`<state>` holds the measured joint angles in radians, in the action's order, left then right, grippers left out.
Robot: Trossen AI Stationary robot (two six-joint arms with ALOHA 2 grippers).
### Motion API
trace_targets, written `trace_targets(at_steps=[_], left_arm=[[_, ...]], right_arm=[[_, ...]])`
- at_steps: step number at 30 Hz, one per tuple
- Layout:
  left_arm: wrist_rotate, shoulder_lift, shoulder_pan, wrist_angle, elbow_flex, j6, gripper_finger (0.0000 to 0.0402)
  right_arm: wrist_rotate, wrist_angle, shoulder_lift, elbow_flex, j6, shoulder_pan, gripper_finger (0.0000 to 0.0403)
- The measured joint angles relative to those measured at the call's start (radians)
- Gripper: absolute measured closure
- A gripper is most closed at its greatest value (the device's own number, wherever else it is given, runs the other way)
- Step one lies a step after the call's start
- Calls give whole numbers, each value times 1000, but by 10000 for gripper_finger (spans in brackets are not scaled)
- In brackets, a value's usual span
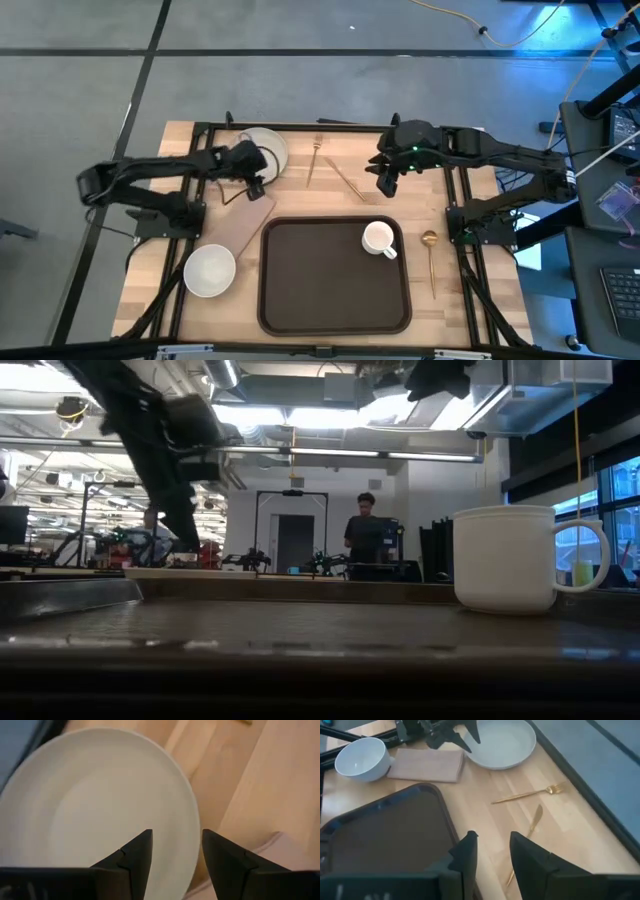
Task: Set up tray
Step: Put the gray plate on the black serving tray to the bottom left of the white mug
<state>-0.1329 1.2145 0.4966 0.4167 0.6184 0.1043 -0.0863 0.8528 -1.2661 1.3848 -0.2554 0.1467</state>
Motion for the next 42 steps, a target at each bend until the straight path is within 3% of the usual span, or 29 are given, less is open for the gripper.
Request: trace_targets(at_steps=[8, 17, 22, 29, 36, 42], left_arm=[[36, 209, 3, -11, 70, 37, 235], [25, 328, 5, -55, 74, 51, 240], [17, 329, 3, -56, 75, 67, 282], [-60, 322, -1, -59, 72, 139, 384], [-140, 286, -48, -15, 79, 165, 396], [-184, 214, -109, 123, 180, 167, 398]], right_arm=[[0, -8, 7, -17, -24, 0, 286], [0, -7, 6, -17, -23, 0, 286], [-1, -5, 6, -17, -21, 0, 286], [-2, -4, 6, -17, -19, 0, 286], [-1, -2, 6, -17, -21, 0, 286], [-1, -2, 6, -17, -24, 0, 286]])
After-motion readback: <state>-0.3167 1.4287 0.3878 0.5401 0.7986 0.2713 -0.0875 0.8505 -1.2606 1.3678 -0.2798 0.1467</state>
